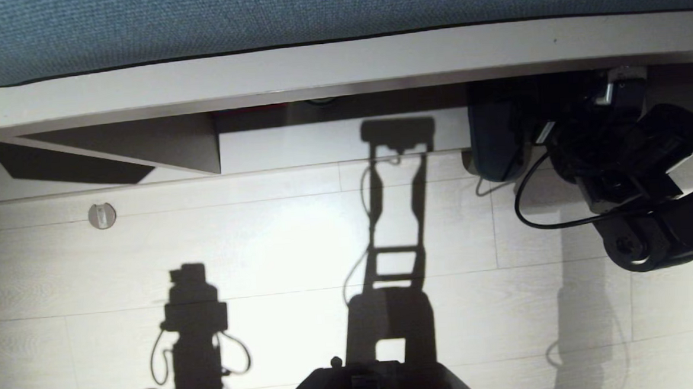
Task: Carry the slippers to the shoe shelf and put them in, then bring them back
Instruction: Place the slippers into the shoe cabinet
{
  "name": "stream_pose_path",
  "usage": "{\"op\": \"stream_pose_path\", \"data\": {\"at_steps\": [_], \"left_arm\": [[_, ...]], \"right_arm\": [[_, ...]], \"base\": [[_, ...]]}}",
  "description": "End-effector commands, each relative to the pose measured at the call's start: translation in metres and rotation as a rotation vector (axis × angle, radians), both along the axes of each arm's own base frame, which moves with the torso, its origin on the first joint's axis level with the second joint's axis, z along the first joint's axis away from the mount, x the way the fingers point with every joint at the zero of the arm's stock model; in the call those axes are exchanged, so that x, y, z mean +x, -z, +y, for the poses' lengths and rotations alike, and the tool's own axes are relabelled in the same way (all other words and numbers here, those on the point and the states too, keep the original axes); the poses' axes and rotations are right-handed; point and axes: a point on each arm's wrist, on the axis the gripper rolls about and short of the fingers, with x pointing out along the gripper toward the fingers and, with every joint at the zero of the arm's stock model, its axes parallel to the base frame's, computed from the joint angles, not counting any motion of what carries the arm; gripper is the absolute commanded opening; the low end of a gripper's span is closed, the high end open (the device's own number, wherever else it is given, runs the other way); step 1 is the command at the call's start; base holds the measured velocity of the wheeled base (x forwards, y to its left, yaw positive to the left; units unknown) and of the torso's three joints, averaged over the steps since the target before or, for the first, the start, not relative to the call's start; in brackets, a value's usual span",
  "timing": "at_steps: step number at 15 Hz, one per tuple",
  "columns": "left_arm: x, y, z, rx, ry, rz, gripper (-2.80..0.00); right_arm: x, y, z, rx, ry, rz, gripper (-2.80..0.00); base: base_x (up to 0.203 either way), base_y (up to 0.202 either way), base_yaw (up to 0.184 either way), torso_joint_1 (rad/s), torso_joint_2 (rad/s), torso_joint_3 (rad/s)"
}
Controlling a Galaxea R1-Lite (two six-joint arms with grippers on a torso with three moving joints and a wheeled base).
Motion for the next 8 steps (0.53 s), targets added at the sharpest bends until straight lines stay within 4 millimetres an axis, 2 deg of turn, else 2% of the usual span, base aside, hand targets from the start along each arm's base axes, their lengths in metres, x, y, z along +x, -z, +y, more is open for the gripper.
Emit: {"op": "stream_pose_path", "data": {"at_steps": [1, 6, 8], "left_arm": [[0.000, 0.000, 0.000, -0.001, 0.000, -0.001, -2.80], [0.000, 0.000, 0.000, -0.001, 0.000, -0.001, -2.80], [0.000, 0.000, 0.000, -0.001, 0.000, -0.001, -2.80]], "right_arm": [[-0.011, 0.010, 0.000, 0.028, -0.023, 0.043, 0.00], [-0.009, 0.015, 0.000, 0.042, -0.033, 0.063, 0.00], [-0.020, 0.009, -0.001, 0.044, -0.032, 0.057, 0.00]], "base": [[0.000, 0.000, 0.000, 0.000, 0.00, 0.000], [0.000, 0.000, 0.000, 0.000, 0.00, 0.000], [0.000, 0.000, 0.000, 0.000, 0.00, 0.000]]}}
